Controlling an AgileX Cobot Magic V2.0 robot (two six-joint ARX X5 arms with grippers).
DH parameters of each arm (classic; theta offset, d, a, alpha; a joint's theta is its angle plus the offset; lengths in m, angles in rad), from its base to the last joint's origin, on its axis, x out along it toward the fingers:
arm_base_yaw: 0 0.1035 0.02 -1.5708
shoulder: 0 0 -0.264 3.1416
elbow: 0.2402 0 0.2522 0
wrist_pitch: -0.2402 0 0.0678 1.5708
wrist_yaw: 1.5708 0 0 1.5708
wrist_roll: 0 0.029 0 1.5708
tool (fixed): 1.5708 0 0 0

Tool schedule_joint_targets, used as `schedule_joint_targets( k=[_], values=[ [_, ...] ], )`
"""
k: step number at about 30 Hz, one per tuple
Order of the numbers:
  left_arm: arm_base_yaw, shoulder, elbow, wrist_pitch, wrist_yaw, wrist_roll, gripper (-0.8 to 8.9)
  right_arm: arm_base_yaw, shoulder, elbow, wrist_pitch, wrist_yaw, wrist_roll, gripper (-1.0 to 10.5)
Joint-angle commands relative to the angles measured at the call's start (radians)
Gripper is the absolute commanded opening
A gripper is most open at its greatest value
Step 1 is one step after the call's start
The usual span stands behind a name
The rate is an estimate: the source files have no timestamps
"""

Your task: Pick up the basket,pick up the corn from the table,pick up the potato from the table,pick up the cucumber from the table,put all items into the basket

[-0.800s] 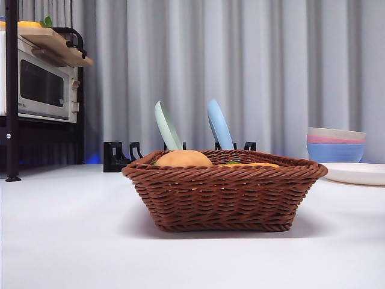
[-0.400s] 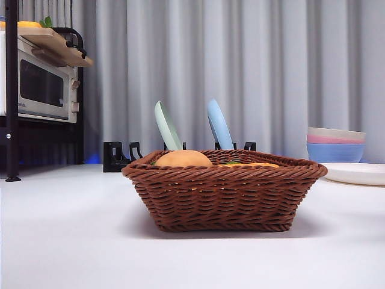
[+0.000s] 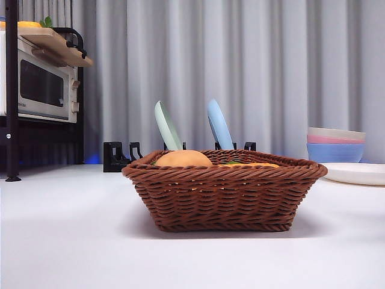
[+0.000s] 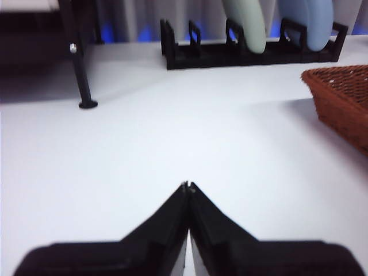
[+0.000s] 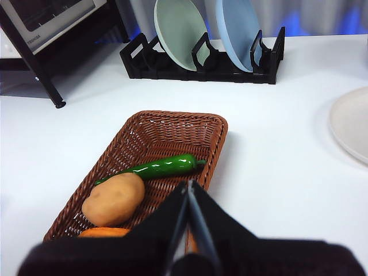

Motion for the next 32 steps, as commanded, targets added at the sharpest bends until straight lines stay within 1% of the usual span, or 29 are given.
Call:
schedule_joint_targets(
  k=[1, 5, 29, 31, 32],
  values=[
    [0.005, -0.003, -0.019, 0.011, -0.027, -0.047, -0.03, 0.002, -0.001, -0.008, 0.005, 0.003, 0.008, 0.0],
    [0.006, -0.003, -0.019, 0.009, -0.086, -0.092, -0.03, 0.002, -0.001, -0.008, 0.005, 0.003, 0.009, 0.0],
    [0.006, -0.003, -0.019, 0.011, -0.086, -0.089, -0.03, 0.002, -0.001, -0.008, 0.005, 0.003, 0.008, 0.0],
    [0.006, -0.003, -0.019, 0.011, -0.086, -0.089, -0.03, 0.002, -0.001, -0.008, 0.004, 0.003, -0.016, 0.0],
    [0.006, -0.003, -0.019, 0.011, -0.086, -0.089, -0.03, 0.002, -0.002, -0.008, 0.007, 0.008, -0.065, 0.0]
  ],
)
